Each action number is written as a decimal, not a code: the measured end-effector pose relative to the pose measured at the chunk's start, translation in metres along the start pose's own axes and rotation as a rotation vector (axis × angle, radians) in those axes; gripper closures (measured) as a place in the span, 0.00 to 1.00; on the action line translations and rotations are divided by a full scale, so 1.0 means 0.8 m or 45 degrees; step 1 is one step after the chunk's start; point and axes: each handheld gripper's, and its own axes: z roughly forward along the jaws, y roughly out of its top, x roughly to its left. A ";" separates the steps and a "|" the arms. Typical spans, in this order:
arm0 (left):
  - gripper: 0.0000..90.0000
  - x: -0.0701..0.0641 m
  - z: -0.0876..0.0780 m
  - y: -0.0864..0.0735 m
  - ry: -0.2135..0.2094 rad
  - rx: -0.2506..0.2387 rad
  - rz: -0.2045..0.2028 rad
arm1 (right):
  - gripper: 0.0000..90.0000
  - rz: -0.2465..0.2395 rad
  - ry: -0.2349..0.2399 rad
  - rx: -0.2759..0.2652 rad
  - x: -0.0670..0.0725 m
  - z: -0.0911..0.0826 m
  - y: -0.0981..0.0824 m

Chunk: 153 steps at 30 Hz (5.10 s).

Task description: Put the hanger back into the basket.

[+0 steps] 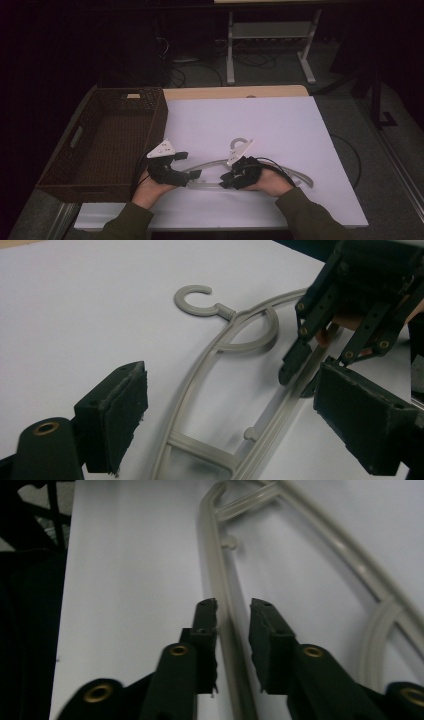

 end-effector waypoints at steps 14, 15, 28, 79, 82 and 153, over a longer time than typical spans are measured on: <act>0.16 0.001 0.002 -0.001 -0.001 0.016 0.010 | 0.99 0.249 -0.209 -0.157 0.007 -0.094 -0.063; 0.16 0.001 0.002 0.000 -0.001 0.018 0.013 | 0.99 0.249 -0.209 -0.157 0.007 -0.094 -0.063; 0.16 0.002 0.002 -0.001 0.001 0.018 0.006 | 0.99 0.306 -0.259 -0.062 0.018 -0.092 -0.090; 0.57 0.019 0.131 0.043 -0.092 0.473 0.328 | 1.00 0.320 -0.199 -0.013 0.014 -0.080 -0.096; 0.62 0.017 0.137 0.043 -0.083 0.491 0.347 | 1.00 0.315 -0.200 -0.013 0.014 -0.080 -0.096; 0.92 0.000 0.071 0.103 0.077 0.400 0.376 | 0.22 0.356 -0.445 -0.535 0.041 -0.157 -0.114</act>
